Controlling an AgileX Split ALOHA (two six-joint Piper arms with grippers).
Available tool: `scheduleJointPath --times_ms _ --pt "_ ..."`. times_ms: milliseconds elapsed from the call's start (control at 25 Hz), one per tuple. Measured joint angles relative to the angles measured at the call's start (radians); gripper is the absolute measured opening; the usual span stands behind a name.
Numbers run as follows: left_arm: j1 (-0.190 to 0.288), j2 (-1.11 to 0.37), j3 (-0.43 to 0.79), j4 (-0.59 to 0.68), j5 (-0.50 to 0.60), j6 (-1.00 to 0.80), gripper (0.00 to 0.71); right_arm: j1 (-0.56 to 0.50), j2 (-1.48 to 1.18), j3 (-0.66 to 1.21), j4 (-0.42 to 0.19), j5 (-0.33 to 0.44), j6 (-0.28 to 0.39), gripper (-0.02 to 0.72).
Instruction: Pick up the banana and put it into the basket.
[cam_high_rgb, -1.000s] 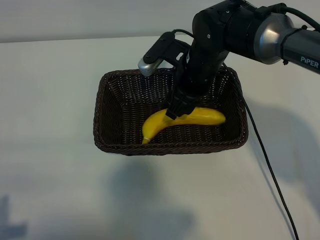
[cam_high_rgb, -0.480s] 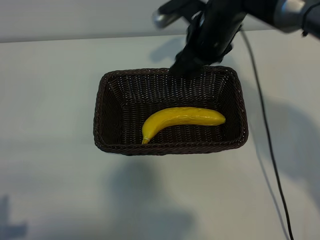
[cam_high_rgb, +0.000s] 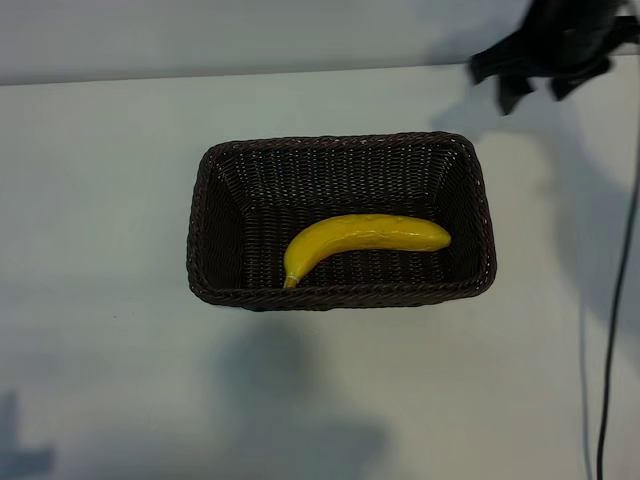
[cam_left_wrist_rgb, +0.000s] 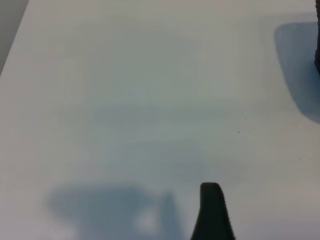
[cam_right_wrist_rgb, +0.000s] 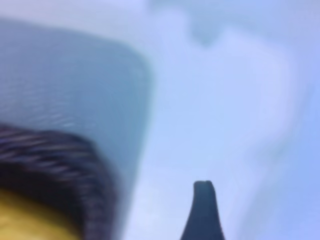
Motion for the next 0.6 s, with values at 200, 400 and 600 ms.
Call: scheduleJointPath --times_ms 200,400,600 --pt "0.000 0.000 0.000 0.000 0.000 0.000 0.539 -0.108 0.000 0.000 -0.001 0.061 0.000 0.570" --pt "0.000 0.000 0.000 0.000 0.000 0.000 0.539 -0.143 0.000 0.000 -0.014 0.086 -0.050 0.570" --pt "0.000 0.000 0.000 0.000 0.000 0.000 0.539 -0.150 -0.016 0.005 -0.022 0.089 -0.046 0.570"
